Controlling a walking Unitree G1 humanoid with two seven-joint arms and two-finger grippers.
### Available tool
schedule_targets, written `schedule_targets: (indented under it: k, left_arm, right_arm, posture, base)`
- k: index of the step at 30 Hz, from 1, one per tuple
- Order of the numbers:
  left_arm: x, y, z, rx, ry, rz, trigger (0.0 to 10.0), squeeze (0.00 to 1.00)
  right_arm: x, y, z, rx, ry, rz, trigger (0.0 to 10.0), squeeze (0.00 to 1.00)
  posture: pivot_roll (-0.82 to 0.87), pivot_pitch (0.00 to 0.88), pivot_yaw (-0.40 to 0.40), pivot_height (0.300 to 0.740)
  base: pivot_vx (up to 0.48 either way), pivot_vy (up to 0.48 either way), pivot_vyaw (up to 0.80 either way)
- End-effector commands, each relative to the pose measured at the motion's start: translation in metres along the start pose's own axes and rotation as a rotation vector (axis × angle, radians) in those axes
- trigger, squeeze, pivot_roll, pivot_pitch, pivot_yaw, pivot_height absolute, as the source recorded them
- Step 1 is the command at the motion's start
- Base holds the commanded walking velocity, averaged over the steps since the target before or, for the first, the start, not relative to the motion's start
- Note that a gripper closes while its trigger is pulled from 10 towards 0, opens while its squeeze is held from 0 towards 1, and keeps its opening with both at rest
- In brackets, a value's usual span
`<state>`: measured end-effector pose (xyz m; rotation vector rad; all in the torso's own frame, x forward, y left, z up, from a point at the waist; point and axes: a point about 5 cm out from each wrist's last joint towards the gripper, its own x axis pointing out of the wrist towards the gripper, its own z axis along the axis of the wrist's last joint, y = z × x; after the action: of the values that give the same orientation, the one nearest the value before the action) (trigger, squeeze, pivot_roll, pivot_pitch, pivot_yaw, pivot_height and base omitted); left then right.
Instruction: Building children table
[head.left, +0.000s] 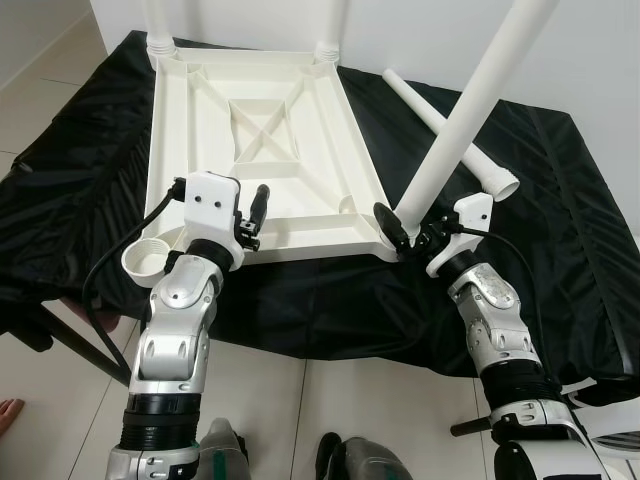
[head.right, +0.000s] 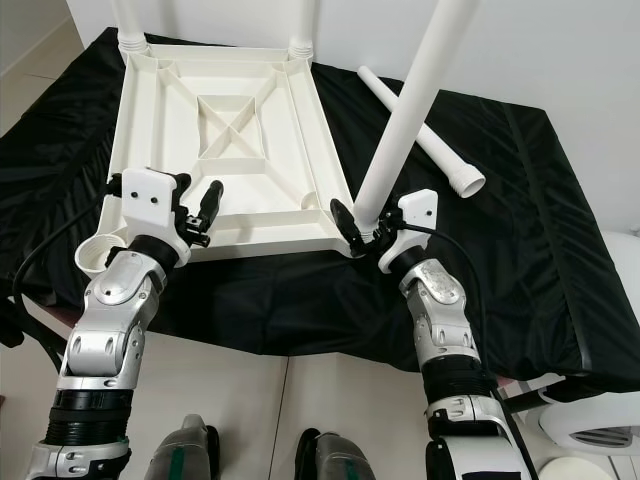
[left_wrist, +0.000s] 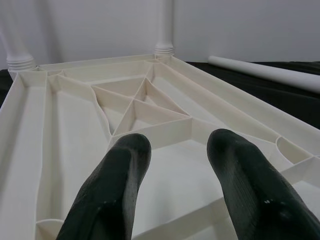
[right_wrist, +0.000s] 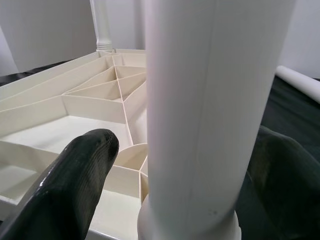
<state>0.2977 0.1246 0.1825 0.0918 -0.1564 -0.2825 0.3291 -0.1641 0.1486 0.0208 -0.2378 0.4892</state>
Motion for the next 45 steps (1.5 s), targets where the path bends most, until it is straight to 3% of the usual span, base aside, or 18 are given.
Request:
schedule_targets:
  k: [1, 45]
  left_arm:
    - [-0.0016, 0.0003, 0.0002, 0.009, 0.004, 0.045, 10.0, 0.0]
    - [-0.0027, 0.0007, 0.0045, 0.026, 0.001, 0.03, 10.0, 0.0]
  right_arm:
    - [-0.0002, -0.002, -0.0004, -0.013, 0.004, 0.002, 10.0, 0.0]
    - [0.0028, -0.0064, -0.0014, -0.035, -0.013, -0.003, 10.0, 0.0]
  posture:
    - [0.08, 0.063, -0.091, 0.74]
    - [0.09, 0.07, -0.084, 0.74]
  base:
    - [0.0, 0.0, 0.0]
    - [0.0, 0.0, 0.0]
